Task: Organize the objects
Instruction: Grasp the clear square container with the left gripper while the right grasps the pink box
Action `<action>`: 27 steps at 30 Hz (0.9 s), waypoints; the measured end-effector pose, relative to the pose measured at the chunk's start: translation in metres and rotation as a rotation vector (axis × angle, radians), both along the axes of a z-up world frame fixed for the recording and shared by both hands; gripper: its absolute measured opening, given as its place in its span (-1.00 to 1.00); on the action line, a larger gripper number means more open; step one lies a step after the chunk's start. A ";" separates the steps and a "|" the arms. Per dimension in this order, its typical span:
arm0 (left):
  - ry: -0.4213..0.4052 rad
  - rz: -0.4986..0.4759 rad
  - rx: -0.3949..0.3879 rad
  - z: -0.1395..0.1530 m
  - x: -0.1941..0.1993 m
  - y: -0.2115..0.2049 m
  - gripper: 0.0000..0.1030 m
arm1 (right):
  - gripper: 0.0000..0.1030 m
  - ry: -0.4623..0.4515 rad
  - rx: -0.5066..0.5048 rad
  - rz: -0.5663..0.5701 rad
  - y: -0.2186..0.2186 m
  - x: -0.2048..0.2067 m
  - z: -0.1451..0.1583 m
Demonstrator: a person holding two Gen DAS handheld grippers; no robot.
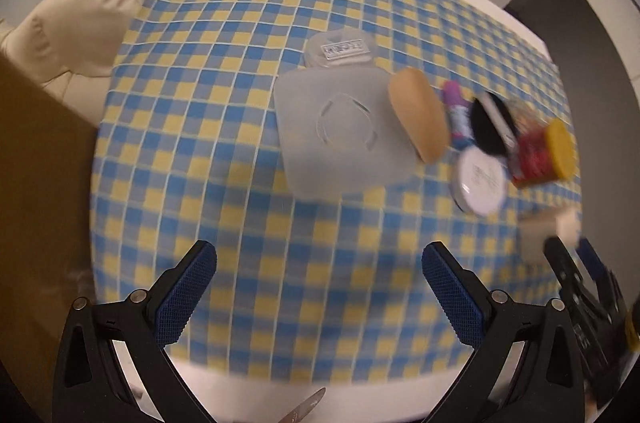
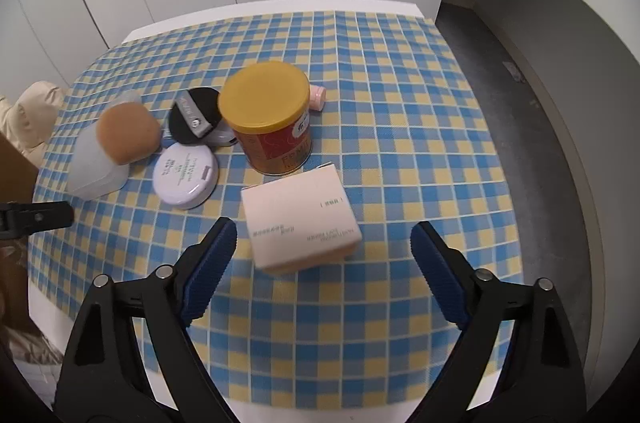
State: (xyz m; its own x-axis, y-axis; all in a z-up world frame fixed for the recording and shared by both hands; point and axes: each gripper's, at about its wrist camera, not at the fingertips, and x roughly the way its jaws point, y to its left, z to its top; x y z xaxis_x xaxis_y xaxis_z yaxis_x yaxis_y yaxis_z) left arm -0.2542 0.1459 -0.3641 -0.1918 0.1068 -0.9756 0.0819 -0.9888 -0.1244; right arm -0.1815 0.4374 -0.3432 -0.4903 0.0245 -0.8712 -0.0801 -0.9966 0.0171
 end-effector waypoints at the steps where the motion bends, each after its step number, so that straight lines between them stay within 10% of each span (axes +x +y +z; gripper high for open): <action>1: -0.005 0.001 -0.014 -0.006 -0.005 0.002 0.99 | 0.69 -0.001 -0.006 -0.006 0.000 -0.002 -0.003; 8: 0.025 0.023 -0.055 -0.024 -0.032 0.011 0.99 | 0.09 -0.031 -0.039 -0.013 -0.008 -0.012 -0.027; 23: 0.099 0.092 -0.095 -0.027 -0.056 0.016 0.98 | 0.07 -0.040 -0.064 -0.017 -0.006 -0.010 -0.034; 27: 0.116 0.124 -0.110 -0.025 -0.058 0.012 0.72 | 0.07 -0.042 -0.064 -0.016 -0.006 -0.008 -0.034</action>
State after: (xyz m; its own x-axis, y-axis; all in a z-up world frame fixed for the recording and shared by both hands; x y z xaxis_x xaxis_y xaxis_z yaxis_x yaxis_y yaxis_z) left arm -0.3118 0.1578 -0.3888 -0.3086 -0.0311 -0.9507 0.1958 -0.9801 -0.0314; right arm -0.1897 0.4315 -0.3775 -0.4535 -0.0238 -0.8909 -0.0985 -0.9922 0.0767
